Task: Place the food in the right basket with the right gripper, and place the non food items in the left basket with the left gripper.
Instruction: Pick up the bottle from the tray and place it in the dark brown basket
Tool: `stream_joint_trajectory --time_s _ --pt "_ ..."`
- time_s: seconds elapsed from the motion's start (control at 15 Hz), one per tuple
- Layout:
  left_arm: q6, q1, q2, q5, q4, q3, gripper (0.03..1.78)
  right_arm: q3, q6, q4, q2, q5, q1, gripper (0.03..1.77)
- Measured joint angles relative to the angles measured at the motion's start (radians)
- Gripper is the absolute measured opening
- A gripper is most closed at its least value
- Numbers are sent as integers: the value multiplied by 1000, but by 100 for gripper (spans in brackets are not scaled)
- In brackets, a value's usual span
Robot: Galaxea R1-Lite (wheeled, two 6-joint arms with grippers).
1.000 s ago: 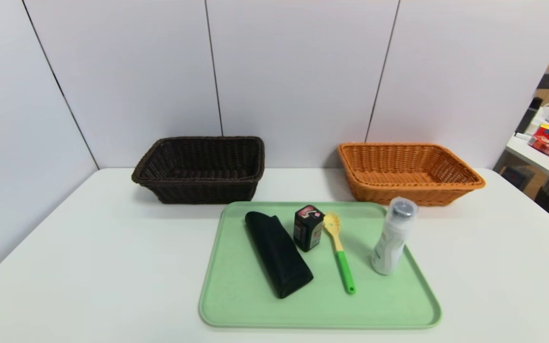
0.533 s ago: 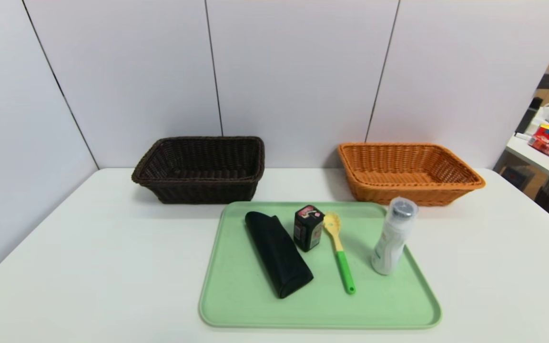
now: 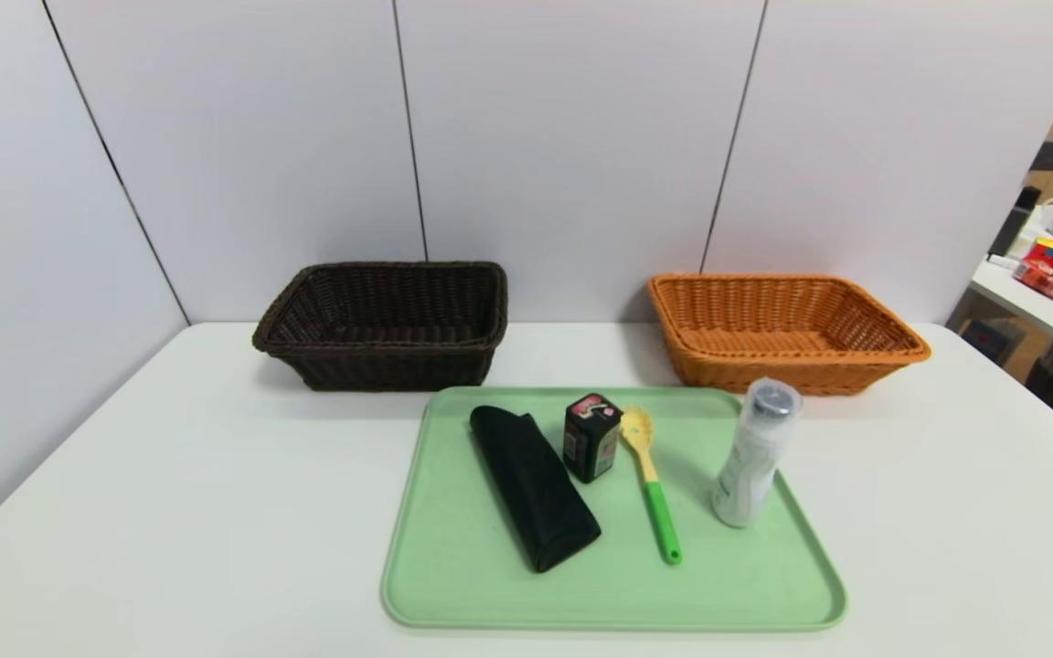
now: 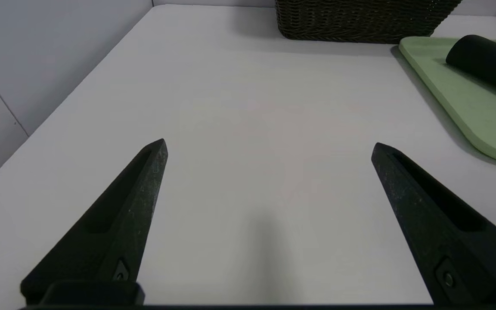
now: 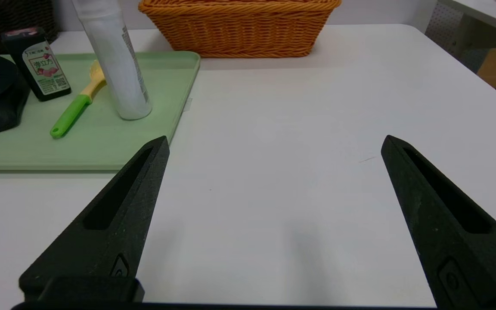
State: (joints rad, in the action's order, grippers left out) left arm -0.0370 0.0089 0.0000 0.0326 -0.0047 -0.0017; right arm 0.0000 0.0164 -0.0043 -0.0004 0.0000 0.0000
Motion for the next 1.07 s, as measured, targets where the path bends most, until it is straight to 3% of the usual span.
stream_joint_trajectory --time_s 1.07 --pt "40 -1 0 -4 1 0 169 0 -14 -2 0 0 1 170"
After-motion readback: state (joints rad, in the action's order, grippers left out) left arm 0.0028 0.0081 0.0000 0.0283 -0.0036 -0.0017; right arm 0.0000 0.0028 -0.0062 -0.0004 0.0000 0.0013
